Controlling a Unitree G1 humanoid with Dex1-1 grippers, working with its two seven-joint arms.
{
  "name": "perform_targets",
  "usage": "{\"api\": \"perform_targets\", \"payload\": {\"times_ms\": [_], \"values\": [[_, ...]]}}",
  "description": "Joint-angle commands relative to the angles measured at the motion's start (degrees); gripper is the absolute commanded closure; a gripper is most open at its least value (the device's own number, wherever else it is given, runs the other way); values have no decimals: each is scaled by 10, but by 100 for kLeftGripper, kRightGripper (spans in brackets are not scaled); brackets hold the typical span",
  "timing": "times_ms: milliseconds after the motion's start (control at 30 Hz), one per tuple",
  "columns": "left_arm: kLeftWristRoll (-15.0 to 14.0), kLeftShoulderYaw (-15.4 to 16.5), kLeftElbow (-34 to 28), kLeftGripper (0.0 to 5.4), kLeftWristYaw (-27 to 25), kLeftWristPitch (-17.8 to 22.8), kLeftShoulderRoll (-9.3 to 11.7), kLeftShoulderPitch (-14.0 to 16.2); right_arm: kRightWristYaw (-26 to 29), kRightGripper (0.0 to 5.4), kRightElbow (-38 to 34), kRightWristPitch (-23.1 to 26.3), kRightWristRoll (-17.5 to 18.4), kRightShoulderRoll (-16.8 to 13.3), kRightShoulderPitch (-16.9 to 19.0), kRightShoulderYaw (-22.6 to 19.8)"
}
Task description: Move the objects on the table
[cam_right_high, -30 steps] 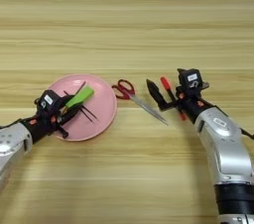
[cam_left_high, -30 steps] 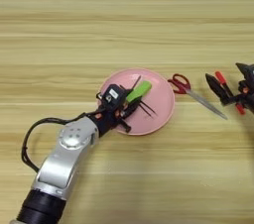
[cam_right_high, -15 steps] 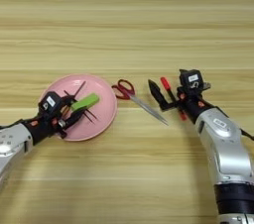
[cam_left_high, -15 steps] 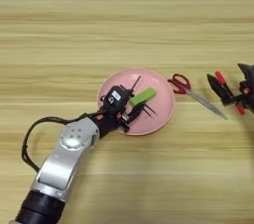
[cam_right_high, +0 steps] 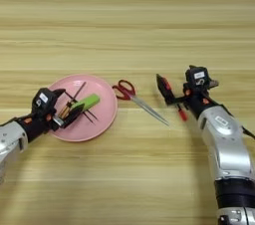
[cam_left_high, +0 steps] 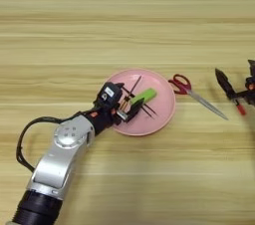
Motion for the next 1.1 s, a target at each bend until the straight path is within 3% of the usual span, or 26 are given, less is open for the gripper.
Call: {"api": "perform_targets", "payload": {"times_ms": [33,267,433,700,833,933,1100], "values": [[-10,21,5,106,10,-3,-5,-13,-17,0,19,-17,-9,2,-14,-8],[-17,56,34,47,35,-20,-19,-32,-31,0,42,-23,-8,2,-25,-16],[-5,88,71,4,76,-55,-23,-52,-34,0,50,-23,-6,1,-28,-16],[25,144,167,4,172,-134,-23,-91,-34,0,57,-24,-7,1,-30,-14],[11,188,202,4,216,-154,-28,-107,-32,0,57,-22,-8,0,-28,-13],[27,203,228,4,251,-172,-24,-114,-32,0,55,-19,-9,-2,-26,-12],[17,223,271,4,273,-186,-30,-125,-29,0,52,-17,-11,-4,-23,-9]]}}
